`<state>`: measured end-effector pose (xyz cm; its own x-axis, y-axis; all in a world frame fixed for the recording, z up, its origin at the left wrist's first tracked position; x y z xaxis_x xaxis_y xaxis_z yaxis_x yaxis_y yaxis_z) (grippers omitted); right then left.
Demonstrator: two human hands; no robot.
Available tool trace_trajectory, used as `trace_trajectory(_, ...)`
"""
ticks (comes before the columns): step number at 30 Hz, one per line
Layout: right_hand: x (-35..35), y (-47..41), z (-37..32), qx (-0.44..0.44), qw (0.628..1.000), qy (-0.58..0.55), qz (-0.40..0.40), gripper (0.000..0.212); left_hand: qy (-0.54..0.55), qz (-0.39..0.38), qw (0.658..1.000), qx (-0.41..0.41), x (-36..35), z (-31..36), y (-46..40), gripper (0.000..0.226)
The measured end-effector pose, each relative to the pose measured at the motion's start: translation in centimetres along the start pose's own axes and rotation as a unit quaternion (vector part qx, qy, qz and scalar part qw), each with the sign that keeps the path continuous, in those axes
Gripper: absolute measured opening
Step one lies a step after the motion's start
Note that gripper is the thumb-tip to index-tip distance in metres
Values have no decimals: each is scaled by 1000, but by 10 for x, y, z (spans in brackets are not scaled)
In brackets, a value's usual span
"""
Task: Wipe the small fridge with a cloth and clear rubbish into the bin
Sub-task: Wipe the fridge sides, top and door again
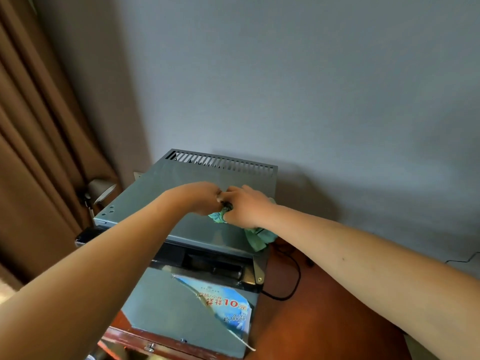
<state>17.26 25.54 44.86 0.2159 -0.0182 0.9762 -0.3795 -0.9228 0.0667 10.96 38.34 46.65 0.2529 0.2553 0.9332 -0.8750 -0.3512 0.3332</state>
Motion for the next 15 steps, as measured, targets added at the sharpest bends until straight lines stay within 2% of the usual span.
trace_trajectory(6, 9, -60, 28, 4, 1000, 6, 5, 51, 18, 18, 999, 23, 18, -18, -55, 28)
trace_trajectory(12, 17, -121, 54, 13, 1000, 20, 12, 53, 49, 43, 997, 44, 39, -31, -104, 19)
trace_trajectory(15, 18, -148, 61, 18, 999, 27, 21, 53, 72, 60, 993, 66, 44, -44, -121, 26)
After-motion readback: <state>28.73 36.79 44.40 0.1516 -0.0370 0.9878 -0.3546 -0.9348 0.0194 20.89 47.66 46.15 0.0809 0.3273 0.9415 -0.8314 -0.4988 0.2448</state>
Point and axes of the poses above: each hand's wrist, its own y-axis away from the middle knuckle, its own x-axis out of the back of the hand, z = x × y, the point moved 2 cm from there along -y, towards the middle knuckle, and after that the axes turned 9 degrees about x, right-handed, at the moved point
